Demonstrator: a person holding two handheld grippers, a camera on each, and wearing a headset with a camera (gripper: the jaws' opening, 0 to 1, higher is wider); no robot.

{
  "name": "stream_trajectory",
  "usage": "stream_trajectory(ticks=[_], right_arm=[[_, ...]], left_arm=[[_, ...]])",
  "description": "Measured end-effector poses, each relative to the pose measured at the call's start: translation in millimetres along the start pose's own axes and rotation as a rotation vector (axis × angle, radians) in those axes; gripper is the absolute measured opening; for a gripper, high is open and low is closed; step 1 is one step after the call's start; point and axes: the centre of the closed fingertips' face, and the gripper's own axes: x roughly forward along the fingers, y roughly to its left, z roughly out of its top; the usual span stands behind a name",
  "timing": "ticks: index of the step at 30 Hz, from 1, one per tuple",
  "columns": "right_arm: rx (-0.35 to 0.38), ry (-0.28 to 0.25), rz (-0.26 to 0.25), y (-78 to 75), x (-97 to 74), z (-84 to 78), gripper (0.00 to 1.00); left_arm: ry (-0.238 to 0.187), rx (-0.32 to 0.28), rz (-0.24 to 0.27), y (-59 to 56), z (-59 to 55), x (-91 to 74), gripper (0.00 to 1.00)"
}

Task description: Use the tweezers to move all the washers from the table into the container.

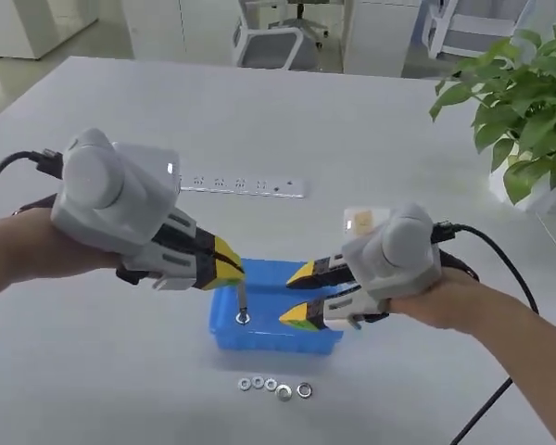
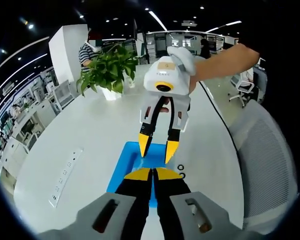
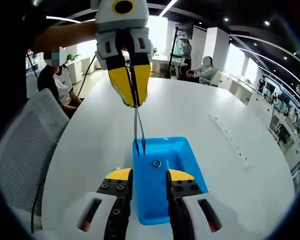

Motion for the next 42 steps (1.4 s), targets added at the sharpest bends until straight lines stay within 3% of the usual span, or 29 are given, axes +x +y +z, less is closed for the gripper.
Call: stream_trajectory(ticks=[22, 29, 34, 42], right_arm=[[0.078, 0.017, -0.070, 18.8, -32.3, -27.7, 0.40], [0.098, 0.014, -0.081, 25.5, -37.6, -34.2, 0.46], [0.105, 0.013, -0.082, 31.6, -39.7, -38.2, 0.51], [0.130, 0.006, -0.090, 39.3, -41.0, -45.0, 0.62]], left_arm=[[-0.013, 0.022, -0.068, -28.1, 5.6, -0.8, 0.05], [-0.007, 0.027, -0.085, -37.0, -1.6, 4.7, 0.05], [-0.025, 0.026, -0.097, -40.1, -3.2, 7.6, 0.05], [-0.009, 0.032, -0.119, -46.9, -14.8, 15.4, 0.05]])
